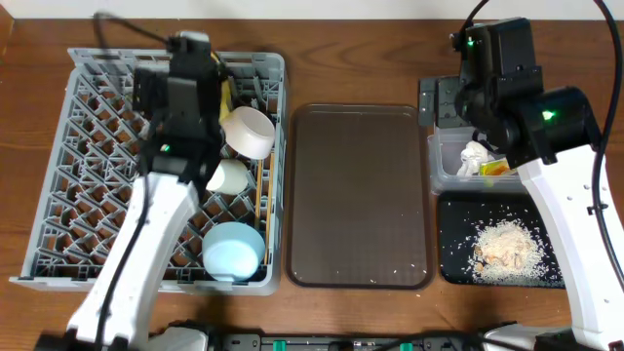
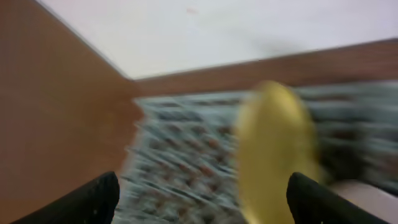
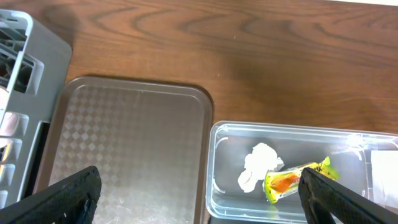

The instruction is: Sort waste into correct bins and load items into the dishwasher

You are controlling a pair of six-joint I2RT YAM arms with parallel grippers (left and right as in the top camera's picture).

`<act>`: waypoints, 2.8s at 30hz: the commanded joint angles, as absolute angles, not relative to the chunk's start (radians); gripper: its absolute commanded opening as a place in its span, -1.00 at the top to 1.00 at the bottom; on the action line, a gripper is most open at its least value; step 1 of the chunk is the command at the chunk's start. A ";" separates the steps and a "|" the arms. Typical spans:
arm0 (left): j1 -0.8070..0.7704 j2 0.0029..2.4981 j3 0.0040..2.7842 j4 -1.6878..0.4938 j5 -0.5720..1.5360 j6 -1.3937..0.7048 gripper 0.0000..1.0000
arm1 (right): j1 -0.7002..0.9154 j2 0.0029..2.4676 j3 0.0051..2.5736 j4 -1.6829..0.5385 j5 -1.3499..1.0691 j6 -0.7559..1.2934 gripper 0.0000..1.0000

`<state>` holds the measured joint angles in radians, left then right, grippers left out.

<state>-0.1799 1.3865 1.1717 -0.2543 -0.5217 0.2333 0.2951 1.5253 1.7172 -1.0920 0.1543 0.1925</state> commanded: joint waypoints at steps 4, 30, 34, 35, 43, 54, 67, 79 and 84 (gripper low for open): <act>-0.182 1.258 1.173 -0.404 -0.130 -0.156 -0.74 | 0.289 1.524 1.720 -1.093 0.165 0.178 -0.98; -0.182 1.254 1.172 -0.472 -0.131 -0.155 -0.93 | 0.289 1.524 1.720 -1.093 0.164 0.178 -0.98; -0.182 1.254 1.172 -0.472 -0.131 -0.155 -0.93 | 0.289 1.477 1.705 -1.098 0.164 0.178 -0.98; -0.182 1.254 1.172 -0.472 -0.131 -0.155 -0.93 | 0.289 1.457 1.705 -1.097 0.164 0.178 -0.99; -0.182 1.254 1.172 -0.472 -0.131 -0.155 -0.94 | 0.289 1.208 1.704 -1.100 0.208 0.134 -0.99; -0.182 1.254 1.172 -0.472 -0.131 -0.155 -0.94 | 0.245 0.754 1.496 -0.933 0.231 0.027 -0.99; -0.182 1.254 1.172 -0.472 -0.131 -0.155 -0.94 | 0.057 0.033 0.503 -0.162 -0.051 0.071 -0.98; -0.182 1.254 1.172 -0.472 -0.131 -0.155 -0.94 | 0.052 0.006 0.066 0.170 -0.092 0.126 -0.99; -0.182 1.254 1.172 -0.472 -0.131 -0.155 -0.95 | 0.052 0.005 0.005 0.106 -0.075 0.125 -0.99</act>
